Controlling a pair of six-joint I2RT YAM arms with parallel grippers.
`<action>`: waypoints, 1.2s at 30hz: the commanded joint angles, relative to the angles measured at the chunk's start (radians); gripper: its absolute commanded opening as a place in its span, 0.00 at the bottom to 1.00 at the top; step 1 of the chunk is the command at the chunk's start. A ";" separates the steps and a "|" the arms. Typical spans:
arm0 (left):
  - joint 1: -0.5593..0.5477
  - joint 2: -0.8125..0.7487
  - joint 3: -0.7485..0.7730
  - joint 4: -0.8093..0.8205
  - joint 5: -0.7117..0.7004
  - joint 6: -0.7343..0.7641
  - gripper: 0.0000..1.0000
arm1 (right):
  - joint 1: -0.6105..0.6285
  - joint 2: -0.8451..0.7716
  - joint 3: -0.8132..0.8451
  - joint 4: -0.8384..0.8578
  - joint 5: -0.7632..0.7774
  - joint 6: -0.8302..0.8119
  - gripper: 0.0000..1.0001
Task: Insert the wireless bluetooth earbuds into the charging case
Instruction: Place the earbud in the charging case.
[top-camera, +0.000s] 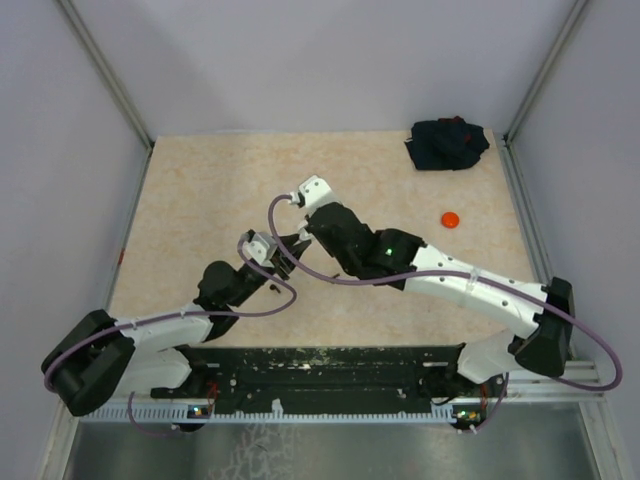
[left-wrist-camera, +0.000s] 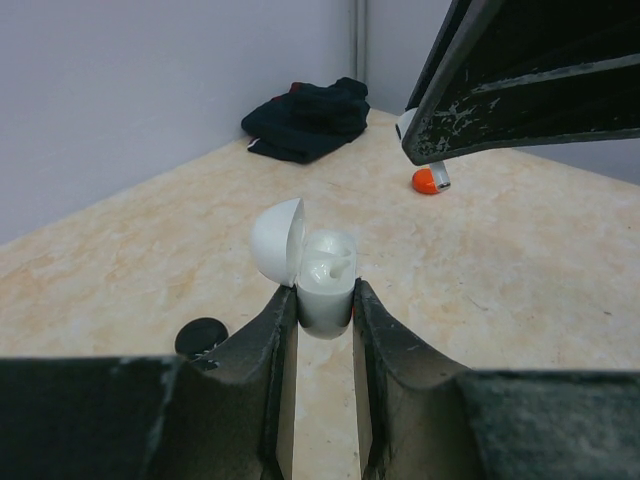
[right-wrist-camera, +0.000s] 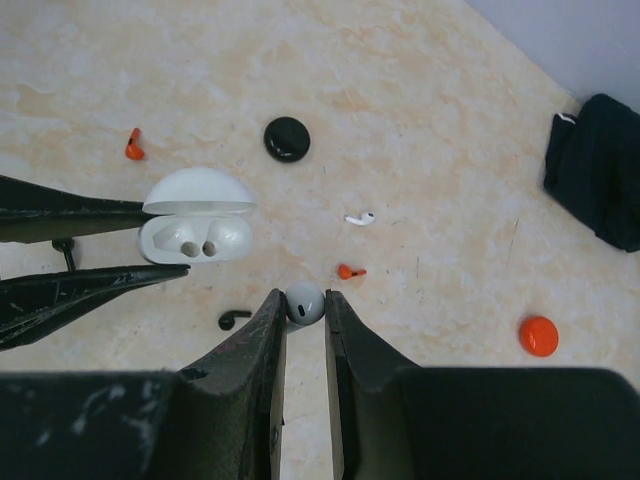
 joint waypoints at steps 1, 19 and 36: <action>-0.007 0.014 0.013 0.073 0.011 -0.012 0.01 | 0.021 -0.100 -0.075 0.230 0.007 -0.078 0.17; -0.007 0.002 0.015 0.086 0.073 -0.106 0.01 | 0.021 -0.131 -0.263 0.532 -0.070 -0.234 0.17; -0.007 -0.013 0.014 0.091 0.035 -0.131 0.00 | 0.025 -0.083 -0.254 0.497 -0.084 -0.205 0.17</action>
